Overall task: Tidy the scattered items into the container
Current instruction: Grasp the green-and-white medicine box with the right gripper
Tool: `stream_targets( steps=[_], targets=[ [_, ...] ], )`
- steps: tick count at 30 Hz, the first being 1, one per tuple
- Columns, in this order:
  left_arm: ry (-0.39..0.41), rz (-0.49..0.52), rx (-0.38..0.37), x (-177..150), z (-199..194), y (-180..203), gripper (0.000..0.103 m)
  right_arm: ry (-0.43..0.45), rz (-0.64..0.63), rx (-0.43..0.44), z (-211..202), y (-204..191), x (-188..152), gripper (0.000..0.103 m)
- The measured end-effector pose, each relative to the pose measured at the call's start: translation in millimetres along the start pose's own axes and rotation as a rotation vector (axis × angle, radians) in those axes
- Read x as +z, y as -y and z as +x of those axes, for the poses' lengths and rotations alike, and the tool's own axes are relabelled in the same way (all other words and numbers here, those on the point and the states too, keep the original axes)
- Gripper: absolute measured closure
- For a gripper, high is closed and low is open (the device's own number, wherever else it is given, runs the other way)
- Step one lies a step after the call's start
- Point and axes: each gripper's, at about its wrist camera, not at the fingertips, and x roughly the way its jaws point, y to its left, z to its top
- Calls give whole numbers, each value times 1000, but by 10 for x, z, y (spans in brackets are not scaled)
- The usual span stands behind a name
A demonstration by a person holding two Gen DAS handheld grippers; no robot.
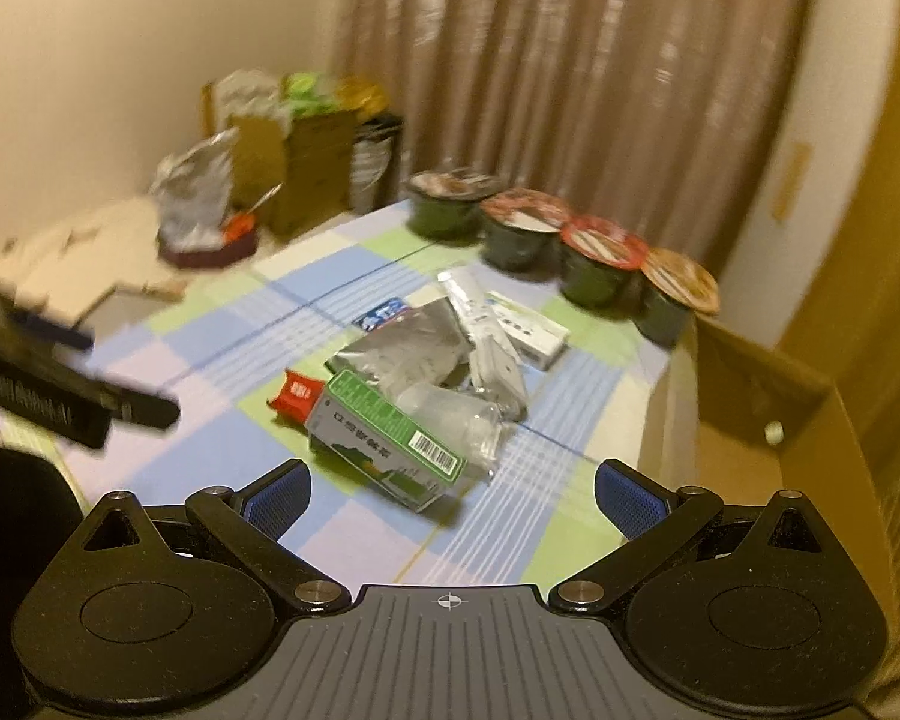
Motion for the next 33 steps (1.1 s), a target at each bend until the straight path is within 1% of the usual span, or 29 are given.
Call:
stream_targets(
  steps=[3, 9, 14, 17, 19, 20, 21, 22, 26, 27, 28, 30, 32, 33],
  targets=[
    [-12, 71, -6, 108, 130, -97, 1, -19, -112, 47, 190, -14, 40, 0],
    [-36, 169, -23, 214, 432, -293, 2, -60, -294, 102, 671, -87, 93, 0],
    [-39, 250, -74, 237, 612, -356, 2, -99, -443, 175, 1071, -211, 63, 0],
    [-45, 293, -99, 238, 734, -357, 3, -117, -526, 198, 1302, -305, 56, 0],
    [-50, 318, -116, 245, 804, -351, 5, -131, -559, 206, 1440, -330, 36, 0],
    [-50, 331, -121, 247, 842, -346, 5, -138, -567, 213, 1508, -331, 34, 11],
    [-52, 342, -126, 249, 887, -342, 5, -156, -572, 227, 1564, -333, 38, 24],
    [-54, 347, -133, 256, 924, -335, 5, -176, -579, 233, 1634, -333, 36, 25],
    [-62, 360, -153, 260, 1062, -331, 5, -196, -597, 244, 1818, -318, -6, 25],
    [-63, 363, -154, 258, 1087, -332, 5, -199, -599, 242, 1834, -321, -17, 33],
    [-64, 364, -153, 256, 1105, -334, 5, -201, -602, 239, 1833, -316, -25, 37],
    [-64, 361, -153, 245, 1138, -342, 5, -208, -595, 243, 1795, -292, -22, 49],
    [-67, 354, -154, 223, 1160, -350, 5, -220, -588, 248, 1721, -310, -55, 53],
    [-70, 352, -155, 211, 1171, -352, 5, -220, -597, 244, 1683, -332, -81, 53]
  ],
)
